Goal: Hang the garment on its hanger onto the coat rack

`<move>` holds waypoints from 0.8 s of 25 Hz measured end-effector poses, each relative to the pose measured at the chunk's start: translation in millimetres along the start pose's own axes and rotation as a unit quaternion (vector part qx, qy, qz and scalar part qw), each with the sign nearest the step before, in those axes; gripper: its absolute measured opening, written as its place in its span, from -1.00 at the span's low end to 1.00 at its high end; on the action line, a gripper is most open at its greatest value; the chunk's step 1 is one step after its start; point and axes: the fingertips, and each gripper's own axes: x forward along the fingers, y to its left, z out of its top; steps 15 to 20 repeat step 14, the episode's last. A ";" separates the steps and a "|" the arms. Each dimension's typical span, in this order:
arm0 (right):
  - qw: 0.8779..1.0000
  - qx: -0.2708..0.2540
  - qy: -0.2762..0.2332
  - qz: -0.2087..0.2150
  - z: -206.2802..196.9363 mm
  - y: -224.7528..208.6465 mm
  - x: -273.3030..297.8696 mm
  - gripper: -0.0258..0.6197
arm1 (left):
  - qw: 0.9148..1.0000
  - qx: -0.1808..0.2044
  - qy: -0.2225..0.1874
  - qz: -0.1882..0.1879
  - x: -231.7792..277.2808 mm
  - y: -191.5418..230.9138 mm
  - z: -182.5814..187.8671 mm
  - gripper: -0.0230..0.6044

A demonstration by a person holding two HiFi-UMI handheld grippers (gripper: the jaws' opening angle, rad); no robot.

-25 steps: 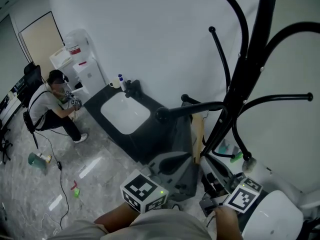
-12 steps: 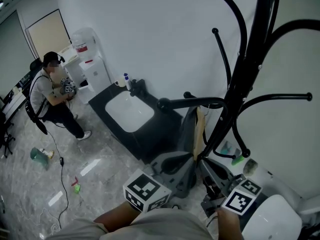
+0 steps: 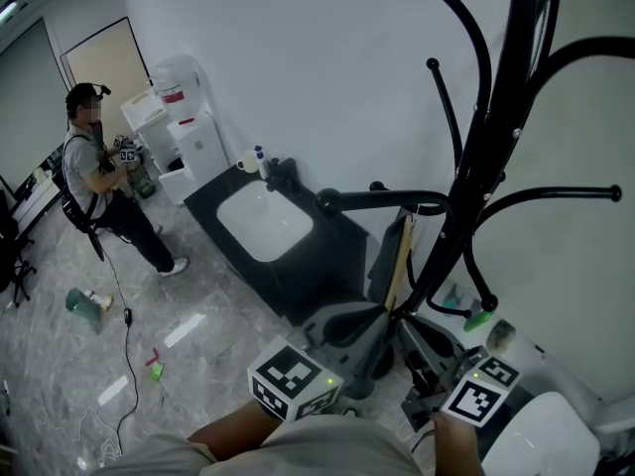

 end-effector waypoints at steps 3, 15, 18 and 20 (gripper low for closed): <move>1.000 0.000 0.001 0.000 -0.5 0.8 -1.2 -0.87 | 1.000 0.000 0.001 0.001 -0.7 -1.4 0.2 -0.91; 1.000 0.008 0.001 0.001 -4.6 -7.1 1.2 -0.87 | 1.000 0.004 0.002 0.006 1.9 2.9 -2.5 -0.91; 1.000 0.008 0.001 0.001 -4.6 -7.1 1.2 -0.87 | 1.000 0.004 0.002 0.006 1.9 2.9 -2.5 -0.91; 1.000 0.008 0.001 0.001 -4.6 -7.1 1.2 -0.87 | 1.000 0.004 0.002 0.006 1.9 2.9 -2.5 -0.91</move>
